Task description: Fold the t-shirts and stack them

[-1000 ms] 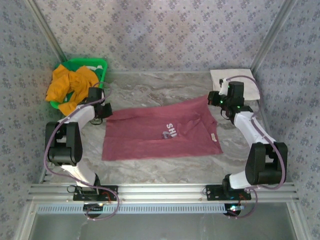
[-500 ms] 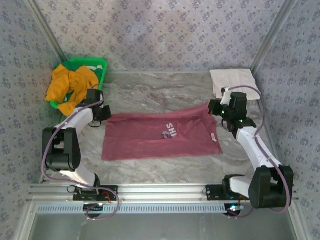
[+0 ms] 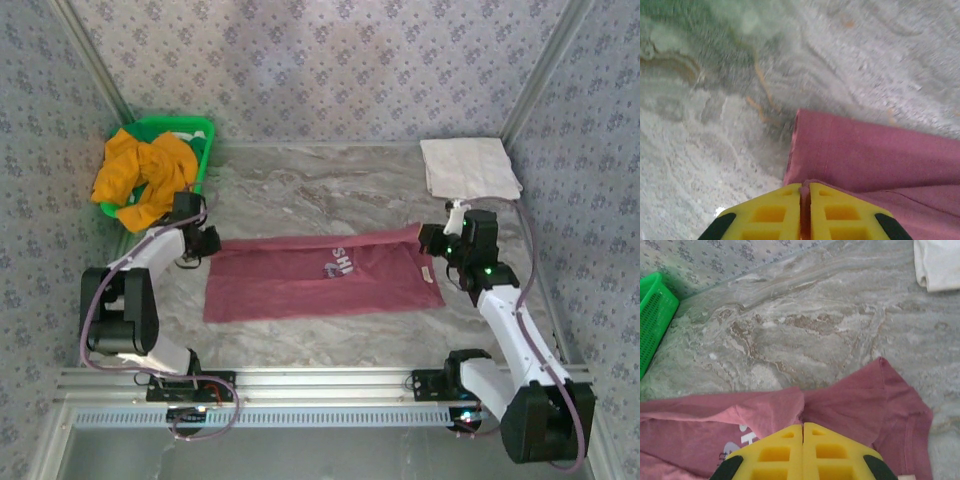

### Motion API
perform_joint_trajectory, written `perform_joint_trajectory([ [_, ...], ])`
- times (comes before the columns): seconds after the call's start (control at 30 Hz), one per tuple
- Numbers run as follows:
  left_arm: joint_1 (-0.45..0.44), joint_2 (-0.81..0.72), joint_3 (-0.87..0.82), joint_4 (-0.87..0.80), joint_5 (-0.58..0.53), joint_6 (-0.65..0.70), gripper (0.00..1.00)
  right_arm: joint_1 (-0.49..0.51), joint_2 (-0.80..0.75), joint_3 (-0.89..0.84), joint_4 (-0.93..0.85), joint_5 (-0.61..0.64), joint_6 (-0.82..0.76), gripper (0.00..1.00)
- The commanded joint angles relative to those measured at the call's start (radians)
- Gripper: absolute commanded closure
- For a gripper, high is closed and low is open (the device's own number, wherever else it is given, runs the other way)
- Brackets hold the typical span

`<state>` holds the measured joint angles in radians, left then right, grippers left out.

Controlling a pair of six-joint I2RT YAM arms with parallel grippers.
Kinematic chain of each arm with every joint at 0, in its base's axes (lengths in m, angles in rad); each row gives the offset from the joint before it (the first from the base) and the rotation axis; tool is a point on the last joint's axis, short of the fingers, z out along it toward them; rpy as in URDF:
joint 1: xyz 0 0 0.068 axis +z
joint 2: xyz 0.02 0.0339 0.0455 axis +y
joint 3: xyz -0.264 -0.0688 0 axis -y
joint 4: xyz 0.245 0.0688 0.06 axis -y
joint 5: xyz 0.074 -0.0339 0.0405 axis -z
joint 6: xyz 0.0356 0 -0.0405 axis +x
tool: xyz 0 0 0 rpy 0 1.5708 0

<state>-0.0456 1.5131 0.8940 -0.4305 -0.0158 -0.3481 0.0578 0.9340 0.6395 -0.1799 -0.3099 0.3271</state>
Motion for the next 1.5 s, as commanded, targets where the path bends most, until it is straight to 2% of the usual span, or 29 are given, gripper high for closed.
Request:
perform_joint_trajectory([
  [0.0,0.003,-0.057,-0.062,-0.018,0.009,-0.041,0.79,0.005,-0.072,-0.055,-0.095,0.004,0.040,0.89],
  [0.03,0.003,-0.065,-0.080,-0.017,0.007,-0.052,0.73,0.005,-0.099,-0.071,-0.113,0.002,0.048,0.82],
  [0.1,0.003,-0.082,-0.100,-0.016,0.008,-0.073,0.69,0.005,-0.147,-0.095,-0.131,-0.002,0.045,0.78],
  [0.23,-0.005,-0.125,-0.103,-0.002,0.049,-0.071,0.67,-0.004,-0.193,-0.062,-0.171,0.039,0.025,0.70],
  [0.33,-0.011,-0.135,-0.066,-0.018,0.051,-0.057,0.66,0.003,-0.164,-0.031,-0.112,0.021,0.020,0.67],
  [0.4,-0.038,-0.133,-0.040,-0.018,0.072,-0.028,0.66,0.018,-0.085,0.015,-0.083,-0.011,-0.002,0.68],
  [0.47,-0.086,-0.127,-0.013,-0.027,0.047,0.003,0.64,0.068,0.045,0.117,-0.120,-0.005,-0.042,0.66],
  [0.6,-0.167,-0.100,0.030,-0.035,0.035,0.036,0.63,0.195,0.390,0.394,-0.324,0.091,-0.150,0.61],
  [0.77,-0.256,-0.114,0.034,-0.001,0.041,0.028,0.63,0.186,0.693,0.615,-0.415,0.035,-0.156,0.56],
  [0.9,-0.329,-0.157,0.020,0.032,0.024,0.022,0.63,0.176,0.877,0.758,-0.519,0.054,-0.189,0.56],
  [1.0,-0.330,-0.198,-0.021,0.069,0.017,-0.015,0.59,0.177,0.954,0.806,-0.544,0.060,-0.197,0.55],
  [1.13,-0.313,-0.213,-0.062,0.088,-0.010,-0.034,0.58,0.193,0.989,0.786,-0.514,0.033,-0.201,0.54],
  [1.47,-0.290,-0.139,-0.072,0.119,0.001,-0.040,0.58,0.195,1.006,0.713,-0.460,0.030,-0.210,0.55],
])
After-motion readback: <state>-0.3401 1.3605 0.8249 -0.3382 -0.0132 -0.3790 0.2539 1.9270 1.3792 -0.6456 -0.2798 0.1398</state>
